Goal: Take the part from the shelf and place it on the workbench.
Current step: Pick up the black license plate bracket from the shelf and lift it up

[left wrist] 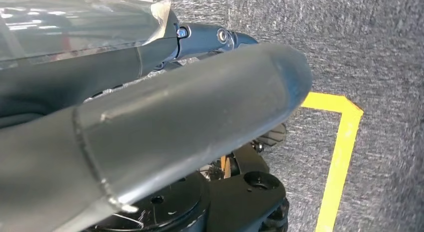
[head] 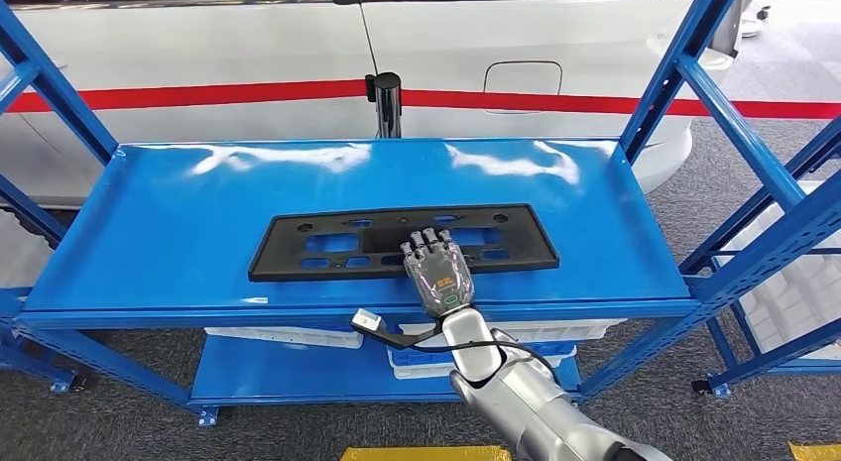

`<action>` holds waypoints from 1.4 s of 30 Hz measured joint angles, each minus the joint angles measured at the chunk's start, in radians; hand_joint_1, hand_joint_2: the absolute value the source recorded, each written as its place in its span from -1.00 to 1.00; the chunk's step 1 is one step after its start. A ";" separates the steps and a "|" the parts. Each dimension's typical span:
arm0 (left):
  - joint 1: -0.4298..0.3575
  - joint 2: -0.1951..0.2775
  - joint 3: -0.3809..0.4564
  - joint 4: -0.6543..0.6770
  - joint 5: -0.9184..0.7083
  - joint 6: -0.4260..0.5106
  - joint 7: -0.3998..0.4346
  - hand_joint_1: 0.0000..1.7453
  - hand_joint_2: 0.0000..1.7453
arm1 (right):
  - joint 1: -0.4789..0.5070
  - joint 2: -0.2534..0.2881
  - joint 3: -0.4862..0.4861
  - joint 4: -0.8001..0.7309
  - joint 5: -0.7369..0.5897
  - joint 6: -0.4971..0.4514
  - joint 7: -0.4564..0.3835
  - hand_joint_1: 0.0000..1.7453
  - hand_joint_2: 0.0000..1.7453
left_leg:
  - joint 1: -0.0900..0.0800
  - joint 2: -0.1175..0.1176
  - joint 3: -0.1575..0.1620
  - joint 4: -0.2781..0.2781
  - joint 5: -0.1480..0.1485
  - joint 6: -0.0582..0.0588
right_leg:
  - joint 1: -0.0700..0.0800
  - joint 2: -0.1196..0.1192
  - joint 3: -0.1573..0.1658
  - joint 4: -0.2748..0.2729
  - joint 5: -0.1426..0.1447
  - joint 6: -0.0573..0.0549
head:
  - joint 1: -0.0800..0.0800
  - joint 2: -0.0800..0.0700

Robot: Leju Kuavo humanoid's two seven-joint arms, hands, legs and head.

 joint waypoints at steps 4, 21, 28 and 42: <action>0.000 -0.009 0.022 0.000 0.011 0.022 -0.003 -1.00 -1.00 | -0.028 0.019 0.013 0.057 0.000 -0.025 -0.009 0.96 1.00 | 0.000 0.001 0.000 0.000 0.000 0.000 | 0.000 0.001 0.000 0.000 0.000 0.000 | 0.000 0.000; 0.000 -0.027 0.059 0.004 0.020 0.058 0.002 -1.00 -1.00 | -0.053 0.036 0.022 0.106 0.000 -0.062 -0.013 1.00 1.00 | 0.001 0.001 0.001 0.000 0.000 0.000 | 0.000 0.001 0.000 0.000 0.000 0.000 | 0.000 0.000; 0.000 -0.044 0.060 0.006 0.018 0.105 0.001 -1.00 -1.00 | -0.050 0.035 0.010 0.098 0.000 -0.109 -0.024 1.00 1.00 | 0.001 0.001 -0.002 0.000 0.000 0.000 | 0.000 0.001 0.004 0.000 0.001 0.001 | 0.000 0.000; 0.003 -0.045 0.061 0.006 -0.023 0.041 -0.001 -1.00 -1.00 | 0.025 0.011 -0.228 -0.265 -0.013 -0.111 -0.221 1.00 1.00 | 0.000 0.000 -0.011 0.001 0.001 0.001 | 0.000 0.000 -0.001 0.000 0.001 0.001 | 0.000 0.000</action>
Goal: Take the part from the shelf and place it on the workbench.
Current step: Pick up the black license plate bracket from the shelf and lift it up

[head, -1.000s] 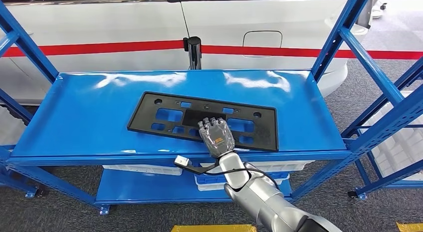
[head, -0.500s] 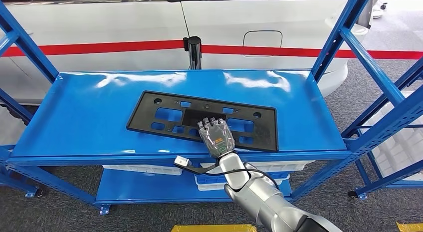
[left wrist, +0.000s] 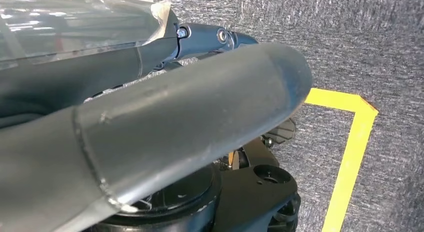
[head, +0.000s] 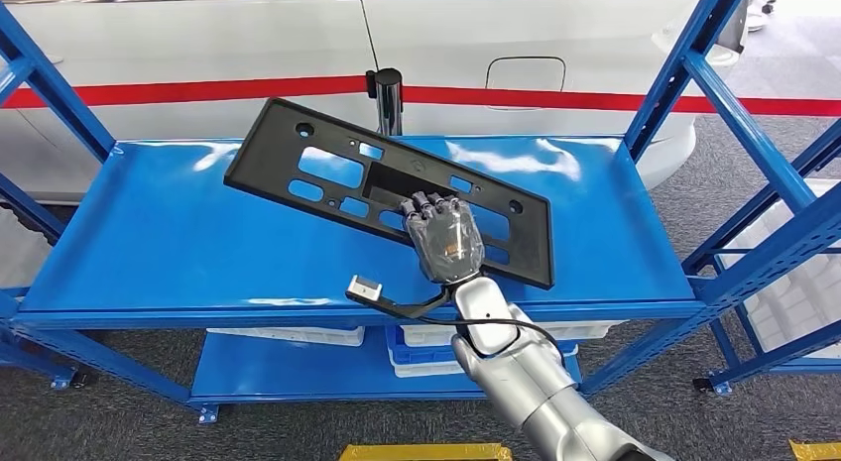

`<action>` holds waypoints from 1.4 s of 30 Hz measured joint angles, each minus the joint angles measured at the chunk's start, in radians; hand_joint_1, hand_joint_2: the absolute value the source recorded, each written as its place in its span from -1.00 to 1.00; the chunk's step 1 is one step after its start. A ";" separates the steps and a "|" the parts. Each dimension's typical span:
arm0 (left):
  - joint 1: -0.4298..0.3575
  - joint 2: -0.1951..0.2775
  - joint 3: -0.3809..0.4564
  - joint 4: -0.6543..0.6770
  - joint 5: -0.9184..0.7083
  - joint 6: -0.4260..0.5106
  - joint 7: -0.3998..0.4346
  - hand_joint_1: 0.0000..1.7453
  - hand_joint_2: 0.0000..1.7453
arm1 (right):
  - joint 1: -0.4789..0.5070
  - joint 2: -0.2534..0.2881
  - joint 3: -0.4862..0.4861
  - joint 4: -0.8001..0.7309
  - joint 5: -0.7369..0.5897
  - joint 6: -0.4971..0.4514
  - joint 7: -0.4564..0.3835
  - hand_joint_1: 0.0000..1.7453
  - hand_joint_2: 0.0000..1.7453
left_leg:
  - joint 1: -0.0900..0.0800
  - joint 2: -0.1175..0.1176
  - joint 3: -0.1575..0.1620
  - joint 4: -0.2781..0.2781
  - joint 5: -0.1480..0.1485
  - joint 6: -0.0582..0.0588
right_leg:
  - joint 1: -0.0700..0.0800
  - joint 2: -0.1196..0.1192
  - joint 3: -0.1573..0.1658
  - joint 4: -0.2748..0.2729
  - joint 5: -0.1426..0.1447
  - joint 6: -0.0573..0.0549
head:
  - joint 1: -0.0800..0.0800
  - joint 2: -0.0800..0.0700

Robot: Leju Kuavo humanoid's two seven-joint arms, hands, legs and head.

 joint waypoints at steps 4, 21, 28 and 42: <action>0.000 0.002 0.000 0.000 -0.006 0.000 0.002 -1.00 -1.00 | 0.013 -0.005 -0.042 -0.081 -0.015 0.000 -0.048 1.00 1.00 | 0.000 0.000 -0.001 0.000 0.000 0.000 | 0.000 0.000 -0.001 0.000 0.000 0.000 | 0.000 0.000; 0.000 0.004 0.008 0.000 -0.011 0.016 0.008 -1.00 -0.50 | -0.029 0.043 -0.151 -0.128 -0.671 0.050 -0.434 1.00 1.00 | 0.000 -0.001 -0.002 0.000 0.000 0.000 | 0.000 -0.001 -0.001 0.000 0.000 0.000 | 0.000 0.000; 0.001 0.015 0.019 0.000 -0.033 -0.005 -0.025 -1.00 1.00 | -0.104 0.012 -0.125 -0.210 -1.089 0.182 -0.508 1.00 1.00 | 0.000 -0.003 -0.003 0.000 0.000 0.000 | 0.000 -0.002 -0.002 0.000 0.000 0.000 | 0.000 0.000; 0.002 0.032 0.014 0.000 -0.078 0.025 -0.011 -1.00 1.00 | -0.101 -0.061 -0.124 -0.355 -1.406 0.354 -0.565 1.00 1.00 | 0.000 -0.003 -0.003 0.000 0.000 0.000 | 0.000 -0.002 -0.003 0.000 0.000 0.000 | 0.000 0.000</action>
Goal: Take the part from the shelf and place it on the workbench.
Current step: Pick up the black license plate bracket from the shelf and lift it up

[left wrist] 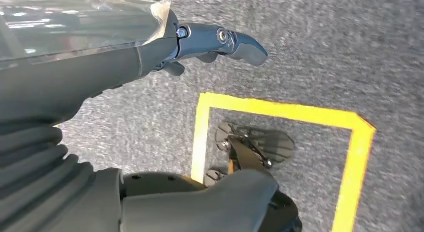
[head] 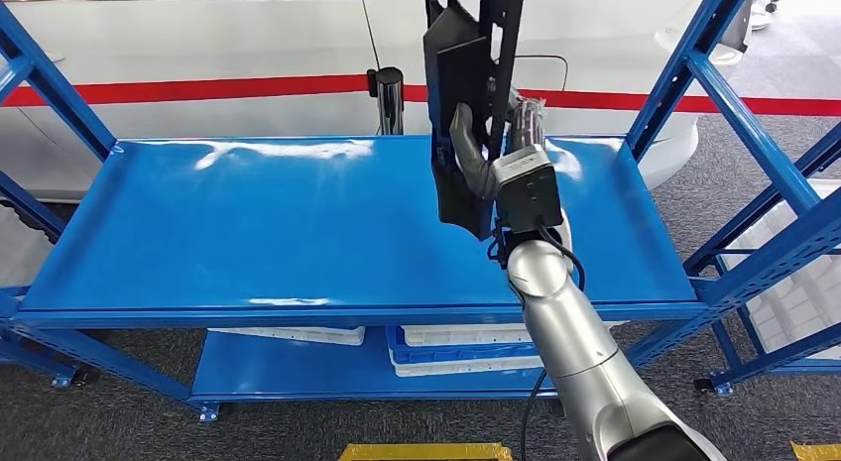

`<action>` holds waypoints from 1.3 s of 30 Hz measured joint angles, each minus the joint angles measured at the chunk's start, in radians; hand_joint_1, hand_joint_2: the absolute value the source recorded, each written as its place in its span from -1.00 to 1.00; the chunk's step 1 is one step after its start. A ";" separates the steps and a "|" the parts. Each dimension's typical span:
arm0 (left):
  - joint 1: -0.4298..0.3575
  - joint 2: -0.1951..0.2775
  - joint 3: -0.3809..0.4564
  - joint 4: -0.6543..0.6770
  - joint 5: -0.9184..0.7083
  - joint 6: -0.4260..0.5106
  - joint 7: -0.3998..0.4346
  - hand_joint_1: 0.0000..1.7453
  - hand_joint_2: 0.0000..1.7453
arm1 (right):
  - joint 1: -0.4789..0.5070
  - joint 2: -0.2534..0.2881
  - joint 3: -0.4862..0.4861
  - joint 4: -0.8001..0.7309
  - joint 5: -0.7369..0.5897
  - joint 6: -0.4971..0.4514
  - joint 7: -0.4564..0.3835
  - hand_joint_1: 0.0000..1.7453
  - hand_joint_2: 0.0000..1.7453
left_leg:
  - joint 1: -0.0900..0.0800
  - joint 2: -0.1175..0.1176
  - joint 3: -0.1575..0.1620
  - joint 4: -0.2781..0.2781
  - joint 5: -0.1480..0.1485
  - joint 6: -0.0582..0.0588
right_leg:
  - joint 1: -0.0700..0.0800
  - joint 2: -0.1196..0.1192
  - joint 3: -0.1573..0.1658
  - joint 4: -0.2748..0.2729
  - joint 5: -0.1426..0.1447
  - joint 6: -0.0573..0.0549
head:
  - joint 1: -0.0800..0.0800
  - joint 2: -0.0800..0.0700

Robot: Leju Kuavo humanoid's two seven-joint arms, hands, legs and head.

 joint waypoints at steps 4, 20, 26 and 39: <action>0.000 0.004 -0.001 0.000 -0.014 0.009 0.029 -1.00 1.00 | 0.008 -0.023 0.002 -0.034 -0.095 0.059 -0.005 1.00 1.00 | 0.000 0.000 0.000 0.000 0.000 0.000 | 0.000 0.000 0.000 0.000 0.000 0.000 | 0.000 0.000; -0.001 0.027 -0.019 0.000 -0.040 0.001 -0.004 -1.00 1.00 | 0.056 -0.078 0.079 -0.186 -0.343 0.259 -0.047 1.00 1.00 | 0.000 0.000 0.000 0.000 0.000 0.000 | 0.000 0.000 0.000 0.000 0.000 0.000 | 0.000 0.000; -0.003 0.037 -0.020 0.000 -0.044 0.001 -0.026 -1.00 1.00 | 0.055 -0.081 0.092 -0.217 -0.363 0.262 -0.038 1.00 1.00 | -0.001 0.000 0.000 0.001 0.000 0.000 | -0.002 0.000 0.000 0.000 0.000 0.000 | 0.000 0.000; -0.015 0.071 -0.032 0.000 -0.067 -0.033 -0.060 -1.00 1.00 | 0.069 -0.095 0.056 -0.263 -0.322 0.276 -0.021 1.00 1.00 | 0.002 0.004 0.003 -0.007 0.003 0.024 | -0.014 0.000 -0.006 0.010 -0.008 0.013 | 0.000 0.000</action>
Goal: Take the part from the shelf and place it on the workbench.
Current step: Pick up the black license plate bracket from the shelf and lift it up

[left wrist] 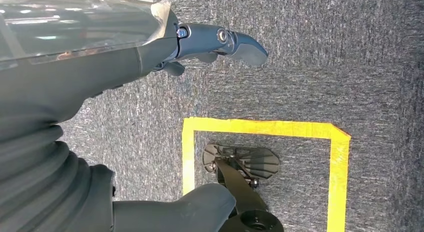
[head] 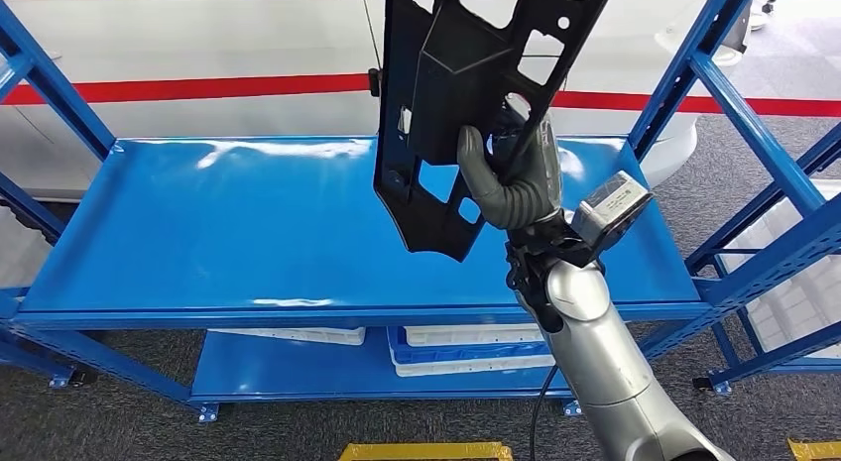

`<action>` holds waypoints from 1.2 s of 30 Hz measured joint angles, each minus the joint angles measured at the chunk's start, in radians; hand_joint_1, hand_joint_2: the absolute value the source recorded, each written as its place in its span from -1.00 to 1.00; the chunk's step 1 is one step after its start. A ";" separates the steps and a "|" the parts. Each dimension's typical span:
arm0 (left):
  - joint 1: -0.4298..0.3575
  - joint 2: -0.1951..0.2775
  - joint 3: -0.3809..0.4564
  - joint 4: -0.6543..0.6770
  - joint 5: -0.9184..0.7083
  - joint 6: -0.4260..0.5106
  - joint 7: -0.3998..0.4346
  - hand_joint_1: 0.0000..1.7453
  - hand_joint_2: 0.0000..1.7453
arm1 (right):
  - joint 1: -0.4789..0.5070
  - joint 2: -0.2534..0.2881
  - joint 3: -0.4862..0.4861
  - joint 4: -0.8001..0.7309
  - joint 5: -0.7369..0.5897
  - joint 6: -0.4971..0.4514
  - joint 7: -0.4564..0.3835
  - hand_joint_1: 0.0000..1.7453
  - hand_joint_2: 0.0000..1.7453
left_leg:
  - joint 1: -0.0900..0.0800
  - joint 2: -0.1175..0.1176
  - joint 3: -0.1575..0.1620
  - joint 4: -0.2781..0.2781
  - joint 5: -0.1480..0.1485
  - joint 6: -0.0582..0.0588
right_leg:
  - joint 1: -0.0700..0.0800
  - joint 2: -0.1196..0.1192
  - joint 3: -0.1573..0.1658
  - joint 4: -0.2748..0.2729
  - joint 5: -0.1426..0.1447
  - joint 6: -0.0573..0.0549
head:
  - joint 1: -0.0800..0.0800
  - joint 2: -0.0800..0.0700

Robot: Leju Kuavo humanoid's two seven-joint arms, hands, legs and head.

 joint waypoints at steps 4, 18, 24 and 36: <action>-0.001 0.000 -0.006 0.000 -0.002 0.007 -0.005 -1.00 1.00 | 0.009 -0.005 -0.014 -0.007 0.027 0.008 0.001 1.00 1.00 | 0.007 0.003 0.004 -0.011 0.008 0.010 | -0.001 -0.001 -0.112 0.220 -0.091 -0.011 | 0.003 0.000; -0.002 0.001 -0.008 -0.002 0.008 0.026 -0.029 -1.00 1.00 | 0.014 0.007 -0.020 -0.008 0.078 0.023 0.000 1.00 1.00 | 0.019 0.002 -0.075 0.163 -0.100 -0.057 | -0.011 -0.003 -0.049 0.020 0.042 -0.021 | 0.000 0.000; -0.002 0.001 -0.008 -0.002 0.008 0.026 -0.032 -1.00 1.00 | 0.016 0.011 -0.020 -0.007 0.081 0.025 0.002 1.00 1.00 | 0.017 0.002 -0.024 0.151 -0.095 -0.042 | 0.002 -0.005 -0.069 0.021 0.058 -0.033 | -0.001 0.000; -0.008 0.002 -0.007 -0.002 0.010 0.028 -0.039 -1.00 1.00 | 0.028 0.006 -0.023 -0.008 0.099 0.025 -0.023 1.00 1.00 | 0.007 0.012 0.006 -0.005 0.000 0.008 | 0.003 -0.009 -0.171 0.285 -0.080 -0.011 | 0.006 0.000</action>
